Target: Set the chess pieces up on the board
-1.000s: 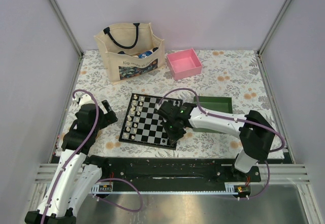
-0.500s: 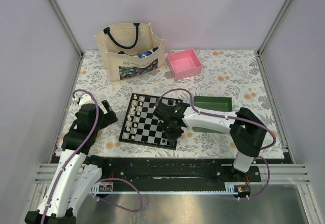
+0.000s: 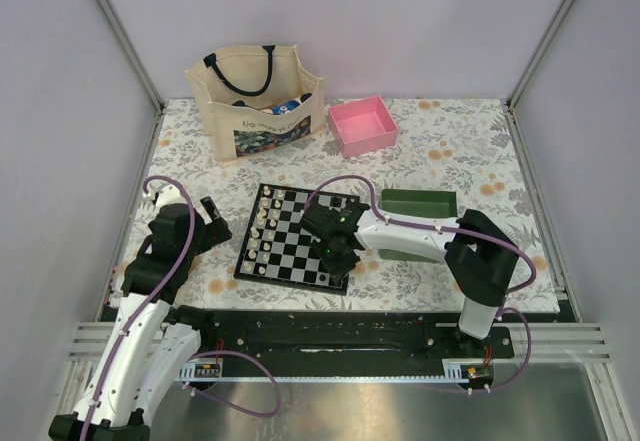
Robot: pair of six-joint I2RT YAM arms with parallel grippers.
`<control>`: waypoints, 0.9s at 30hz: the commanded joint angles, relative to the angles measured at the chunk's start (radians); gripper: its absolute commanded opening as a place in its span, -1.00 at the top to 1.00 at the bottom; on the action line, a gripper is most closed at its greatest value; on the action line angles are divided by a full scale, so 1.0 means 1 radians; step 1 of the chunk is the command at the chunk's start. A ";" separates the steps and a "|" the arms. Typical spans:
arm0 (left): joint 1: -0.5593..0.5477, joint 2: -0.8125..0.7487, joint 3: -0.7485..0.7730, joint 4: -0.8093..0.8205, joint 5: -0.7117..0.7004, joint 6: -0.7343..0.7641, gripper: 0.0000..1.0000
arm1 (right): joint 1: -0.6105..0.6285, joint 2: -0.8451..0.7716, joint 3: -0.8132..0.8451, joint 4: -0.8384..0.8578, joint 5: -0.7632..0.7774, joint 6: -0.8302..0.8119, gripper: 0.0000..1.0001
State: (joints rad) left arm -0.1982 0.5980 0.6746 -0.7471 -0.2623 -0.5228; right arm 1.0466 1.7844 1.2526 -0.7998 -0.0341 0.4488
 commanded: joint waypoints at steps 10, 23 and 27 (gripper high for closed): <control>-0.001 0.006 0.016 0.040 0.000 0.009 -0.98 | 0.010 0.020 0.045 0.028 0.028 -0.013 0.65; -0.001 0.011 0.016 0.041 0.001 0.009 -0.98 | 0.010 0.017 0.042 0.036 0.068 -0.007 0.60; -0.001 0.011 0.016 0.041 0.003 0.007 -0.98 | 0.009 0.026 0.045 0.039 0.054 -0.010 0.58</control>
State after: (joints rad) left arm -0.1982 0.6048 0.6746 -0.7467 -0.2623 -0.5228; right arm 1.0473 1.8027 1.2568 -0.7795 0.0017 0.4454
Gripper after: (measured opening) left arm 0.988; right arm 0.208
